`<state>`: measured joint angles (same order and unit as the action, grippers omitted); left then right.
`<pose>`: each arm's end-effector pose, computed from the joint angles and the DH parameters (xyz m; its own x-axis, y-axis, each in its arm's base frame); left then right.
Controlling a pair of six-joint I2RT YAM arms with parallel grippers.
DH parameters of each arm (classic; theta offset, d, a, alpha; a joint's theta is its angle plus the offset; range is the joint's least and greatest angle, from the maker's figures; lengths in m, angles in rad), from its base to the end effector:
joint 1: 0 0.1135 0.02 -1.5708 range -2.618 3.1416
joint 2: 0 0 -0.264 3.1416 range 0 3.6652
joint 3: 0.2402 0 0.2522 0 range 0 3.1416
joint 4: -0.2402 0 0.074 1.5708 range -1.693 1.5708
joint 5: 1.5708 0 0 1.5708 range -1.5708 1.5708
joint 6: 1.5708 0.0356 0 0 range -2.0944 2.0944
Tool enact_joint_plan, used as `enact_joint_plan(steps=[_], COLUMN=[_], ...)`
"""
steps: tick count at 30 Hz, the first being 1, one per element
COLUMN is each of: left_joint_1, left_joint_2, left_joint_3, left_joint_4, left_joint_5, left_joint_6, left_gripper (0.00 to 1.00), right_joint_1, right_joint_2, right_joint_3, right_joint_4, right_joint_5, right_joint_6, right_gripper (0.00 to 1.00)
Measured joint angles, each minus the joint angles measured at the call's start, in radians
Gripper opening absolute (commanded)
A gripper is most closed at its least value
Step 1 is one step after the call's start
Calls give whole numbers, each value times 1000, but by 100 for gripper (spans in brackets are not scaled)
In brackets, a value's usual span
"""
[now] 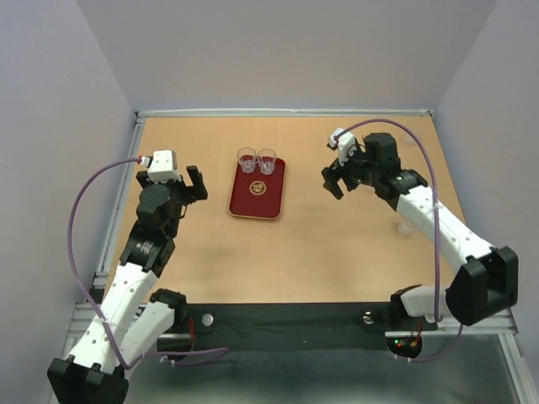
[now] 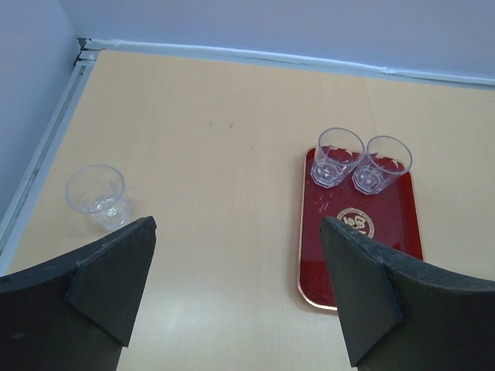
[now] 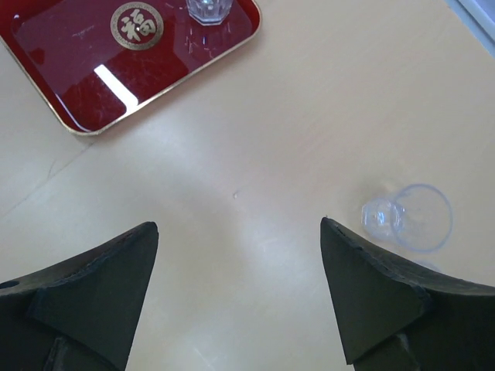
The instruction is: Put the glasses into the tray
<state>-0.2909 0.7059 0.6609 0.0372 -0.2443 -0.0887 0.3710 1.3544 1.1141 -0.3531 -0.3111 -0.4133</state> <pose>0.1702 -0.0420 0.3328 -0.0116 -0.0863 -0.9962 0.0458 0.9952 -0.0867 0.2803 0.1207 0.3110 -0.2437 -0.5050 -0.8280 -0.7420 0.6469 -0.1762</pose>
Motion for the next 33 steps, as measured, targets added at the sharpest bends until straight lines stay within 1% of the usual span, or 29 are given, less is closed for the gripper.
enact_joint_plan(steps=[3,6,10,13,17,23,25,29,30,32,33], left_joint_1=[18,70,216,322,410,492,515,539,543,549,553], left_joint_2=[13,45,117,179,265,409,480,593,613,667,687], left_joint_3=[0,0,0,0,0,15,50,139,163,224,241], left_joint_4=[10,28,47,74,97,60,28,-43,-66,-108,-116], left_joint_5=[1,24,109,192,257,285,283,238,227,191,183], left_joint_6=[-11,-34,-106,-195,-317,-472,-513,-567,-579,-605,-614], left_gripper=[99,99,98,98,97,94,89,83,78,75,72], right_joint_1=[-60,-130,-233,-286,-305,-306,-306,-306,-306,-306,-306], right_joint_2=[-96,-165,-219,-252,-286,-286,-286,-287,-288,-290,-292], right_joint_3=[-70,-142,-218,-257,-282,-282,-282,-282,-282,-282,-282], right_joint_4=[2,24,33,34,51,74,74,76,76,76,76], right_joint_5=[-51,-120,-216,-278,-343,-371,-373,-375,-375,-376,-377], right_joint_6=[9,30,69,89,103,115,118,121,121,122,122], right_gripper=[91,91,91,93,93,93,93,93,93,93,93])
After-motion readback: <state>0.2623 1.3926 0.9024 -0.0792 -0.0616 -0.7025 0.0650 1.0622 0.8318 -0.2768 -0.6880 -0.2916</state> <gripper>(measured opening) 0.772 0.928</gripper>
